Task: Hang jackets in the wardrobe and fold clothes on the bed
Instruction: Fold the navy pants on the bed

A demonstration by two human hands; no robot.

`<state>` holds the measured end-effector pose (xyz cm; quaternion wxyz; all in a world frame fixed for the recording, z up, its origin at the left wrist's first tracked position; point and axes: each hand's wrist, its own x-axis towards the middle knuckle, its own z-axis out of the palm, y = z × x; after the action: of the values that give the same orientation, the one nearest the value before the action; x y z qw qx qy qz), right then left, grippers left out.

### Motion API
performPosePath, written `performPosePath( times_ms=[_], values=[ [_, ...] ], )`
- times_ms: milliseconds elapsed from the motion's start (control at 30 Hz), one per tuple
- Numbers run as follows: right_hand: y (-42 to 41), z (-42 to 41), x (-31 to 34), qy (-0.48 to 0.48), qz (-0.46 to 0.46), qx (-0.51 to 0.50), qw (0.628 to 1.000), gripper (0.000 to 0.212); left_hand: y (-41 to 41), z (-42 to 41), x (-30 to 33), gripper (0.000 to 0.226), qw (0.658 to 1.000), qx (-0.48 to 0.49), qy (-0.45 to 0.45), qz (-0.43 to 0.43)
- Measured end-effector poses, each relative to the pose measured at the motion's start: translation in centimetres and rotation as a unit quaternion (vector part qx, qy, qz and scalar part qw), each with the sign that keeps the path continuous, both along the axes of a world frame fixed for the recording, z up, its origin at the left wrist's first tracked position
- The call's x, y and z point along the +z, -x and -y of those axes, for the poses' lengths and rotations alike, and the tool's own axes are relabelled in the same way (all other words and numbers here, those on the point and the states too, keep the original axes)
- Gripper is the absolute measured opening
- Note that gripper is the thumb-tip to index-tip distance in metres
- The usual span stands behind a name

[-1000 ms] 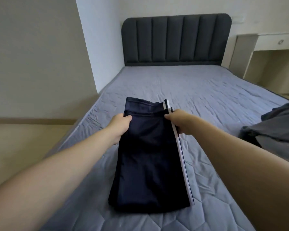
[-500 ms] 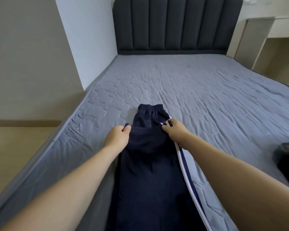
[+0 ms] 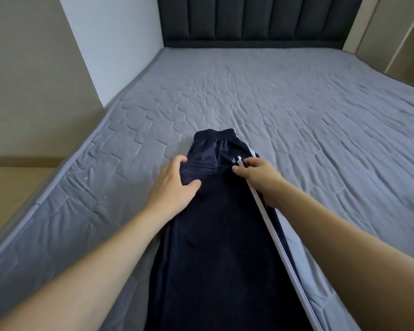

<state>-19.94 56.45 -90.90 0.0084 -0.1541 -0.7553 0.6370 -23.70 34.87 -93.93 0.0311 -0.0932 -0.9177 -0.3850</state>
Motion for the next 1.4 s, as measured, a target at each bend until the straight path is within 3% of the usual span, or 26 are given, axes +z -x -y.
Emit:
performPosePath(
  times_ms=[100, 167, 233, 300, 433, 567, 667, 733, 833, 967, 1067, 1167, 1267, 1333, 1400],
  values=[
    [-0.3, 0.0, 0.2, 0.035, -0.021, -0.019, 0.999, 0.005, 0.0, 0.0, 0.4, 0.028, 0.989, -0.015, 0.148, 0.015],
    [-0.4, -0.1, 0.5, 0.007, -0.031, -0.017, 0.999, 0.017, 0.4, -0.2, 0.9, 0.03, 0.982, -0.021, 0.188, -0.008],
    [-0.3, -0.2, 1.0, -0.044, -0.024, -0.014, 0.999, 0.025, 0.9, -0.8, 2.2, 0.025, 0.989, -0.008, 0.141, -0.034],
    [0.2, -0.3, 1.5, -0.093, -0.013, -0.009, 0.996, 0.019, 1.8, -1.4, 3.7, 0.01, 0.997, 0.027, 0.068, -0.004],
    [1.1, -0.1, 1.5, -0.207, -0.004, -0.022, 0.978, 0.02, 2.2, -2.7, 3.8, 0.007, 0.995, 0.053, 0.083, 0.027],
    [2.8, 0.0, 1.4, -0.213, -0.012, -0.039, 0.976, 0.026, 2.4, -3.3, 3.9, 0.015, 0.991, 0.071, 0.064, -0.089],
    [5.5, -0.3, 2.8, -0.237, -0.072, -0.053, 0.967, 0.027, 5.5, -3.9, 5.1, 0.015, 0.984, 0.07, 0.043, -0.155],
    [7.8, -0.5, 3.5, -0.258, -0.116, -0.072, 0.956, 0.027, 8.6, -4.9, 5.9, 0.017, 0.986, 0.09, 0.032, -0.138],
    [11.3, -1.0, 2.5, -0.303, -0.13, -0.098, 0.939, 0.025, 13.6, -6.7, 5.1, 0.031, 0.986, 0.088, 0.084, -0.11],
    [13.8, -2.5, -2.8, -0.452, -0.039, -0.098, 0.886, 0.031, 17.5, -8.1, -0.2, 0.044, 0.984, 0.058, 0.165, -0.029],
    [15.2, -3.1, -6.6, -0.489, -0.003, -0.109, 0.866, 0.04, 19.0, -8.2, -3.5, 0.046, 0.977, 0.066, 0.204, -0.017],
    [16.1, -3.8, -6.7, -0.449, 0.04, -0.104, 0.886, 0.046, 19.9, -7.9, -3.4, 0.048, 0.99, 0.077, 0.113, 0.027],
    [15.0, -4.1, -4.7, -0.402, 0.076, -0.041, 0.911, 0.054, 18.4, -6.5, -1.6, 0.068, 0.99, 0.073, 0.008, 0.119],
    [12.8, -3.7, -3.5, -0.313, 0.09, -0.045, 0.945, 0.067, 16.1, -4.8, -0.4, 0.073, 0.97, 0.061, -0.11, 0.208],
    [9.4, -3.3, -2.5, -0.271, 0.098, -0.07, 0.955, 0.074, 12.6, -3.0, 1.0, 0.057, 0.931, 0.044, -0.214, 0.292]
  ],
)
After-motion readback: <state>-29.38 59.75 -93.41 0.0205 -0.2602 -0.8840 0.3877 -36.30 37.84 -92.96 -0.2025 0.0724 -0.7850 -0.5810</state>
